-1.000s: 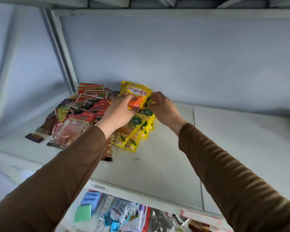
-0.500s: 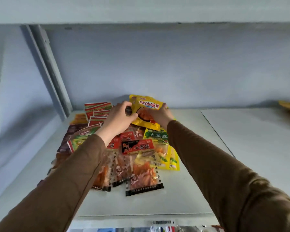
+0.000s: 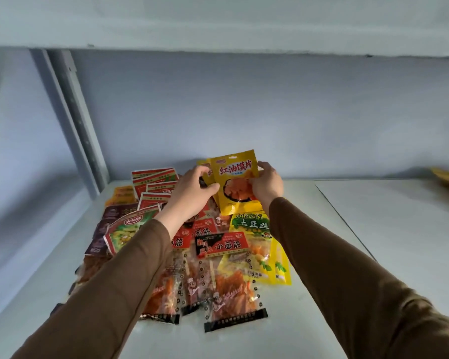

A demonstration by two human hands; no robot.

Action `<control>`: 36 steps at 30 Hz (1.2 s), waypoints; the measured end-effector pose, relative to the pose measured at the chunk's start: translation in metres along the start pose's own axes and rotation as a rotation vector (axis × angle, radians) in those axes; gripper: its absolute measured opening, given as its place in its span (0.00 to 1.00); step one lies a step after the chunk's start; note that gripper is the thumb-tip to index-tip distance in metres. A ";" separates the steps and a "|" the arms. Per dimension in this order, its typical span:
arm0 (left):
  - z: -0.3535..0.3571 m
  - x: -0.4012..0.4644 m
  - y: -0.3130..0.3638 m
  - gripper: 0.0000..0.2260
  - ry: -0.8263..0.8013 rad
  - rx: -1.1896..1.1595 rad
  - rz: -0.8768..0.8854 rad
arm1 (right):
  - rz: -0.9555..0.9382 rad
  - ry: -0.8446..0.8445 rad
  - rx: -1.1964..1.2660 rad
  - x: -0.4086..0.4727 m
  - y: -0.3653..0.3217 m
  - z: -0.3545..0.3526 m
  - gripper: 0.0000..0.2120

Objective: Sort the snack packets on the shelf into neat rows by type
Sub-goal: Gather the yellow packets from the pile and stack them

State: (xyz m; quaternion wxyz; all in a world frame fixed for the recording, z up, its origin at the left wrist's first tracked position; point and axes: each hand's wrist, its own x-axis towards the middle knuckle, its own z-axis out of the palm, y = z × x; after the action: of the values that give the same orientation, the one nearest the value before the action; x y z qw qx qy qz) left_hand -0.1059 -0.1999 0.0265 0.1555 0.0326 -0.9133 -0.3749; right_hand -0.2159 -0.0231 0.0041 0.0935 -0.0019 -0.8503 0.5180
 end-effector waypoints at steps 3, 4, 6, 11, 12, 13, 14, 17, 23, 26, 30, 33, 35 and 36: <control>0.006 0.007 0.004 0.31 0.036 -0.153 -0.034 | -0.107 0.067 0.193 -0.005 0.000 -0.006 0.22; 0.008 0.008 0.008 0.35 0.057 -0.276 -0.072 | -0.140 0.061 0.282 -0.007 -0.005 -0.009 0.21; 0.009 0.011 0.018 0.45 0.075 -0.551 -0.164 | -0.185 0.013 0.442 -0.009 -0.019 -0.015 0.20; 0.002 0.017 0.032 0.28 0.155 -0.809 -0.186 | -0.169 -0.253 0.698 -0.010 -0.055 -0.017 0.17; -0.003 0.017 0.031 0.21 0.205 -0.808 -0.182 | -0.162 -0.329 0.720 -0.006 -0.058 -0.018 0.17; -0.008 0.018 0.029 0.18 0.250 -0.821 -0.192 | -0.139 -0.357 0.726 0.001 -0.058 -0.020 0.16; -0.013 0.018 0.024 0.17 0.290 -0.839 -0.207 | -0.098 -0.323 0.702 0.009 -0.056 -0.022 0.15; -0.024 0.017 0.009 0.18 0.366 -0.877 -0.245 | -0.007 -0.135 0.320 0.037 -0.034 -0.023 0.16; -0.023 0.012 0.001 0.18 0.365 -0.868 -0.296 | -0.016 -0.354 -0.395 0.040 -0.013 0.017 0.31; -0.022 0.011 0.001 0.18 0.371 -0.837 -0.304 | 0.053 -0.374 -0.362 0.043 -0.016 0.028 0.37; -0.022 0.010 0.002 0.18 0.365 -0.820 -0.309 | 0.226 -0.390 0.037 0.047 -0.018 0.042 0.23; -0.021 0.010 -0.001 0.17 0.361 -0.829 -0.310 | 0.249 -0.229 0.176 0.049 -0.013 0.045 0.25; -0.018 0.009 -0.002 0.16 0.351 -0.823 -0.307 | 0.198 -0.217 0.359 0.047 -0.014 0.041 0.22; -0.016 0.008 -0.002 0.14 0.335 -0.815 -0.303 | 0.182 -0.218 0.435 0.046 -0.015 0.036 0.19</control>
State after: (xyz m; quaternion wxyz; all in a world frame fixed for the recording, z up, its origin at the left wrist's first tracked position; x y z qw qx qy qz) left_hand -0.1089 -0.2139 0.0382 0.2445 0.1620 -0.6387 -0.7114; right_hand -0.2654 -0.0574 0.0087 -0.0473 -0.0022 -0.7202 0.6921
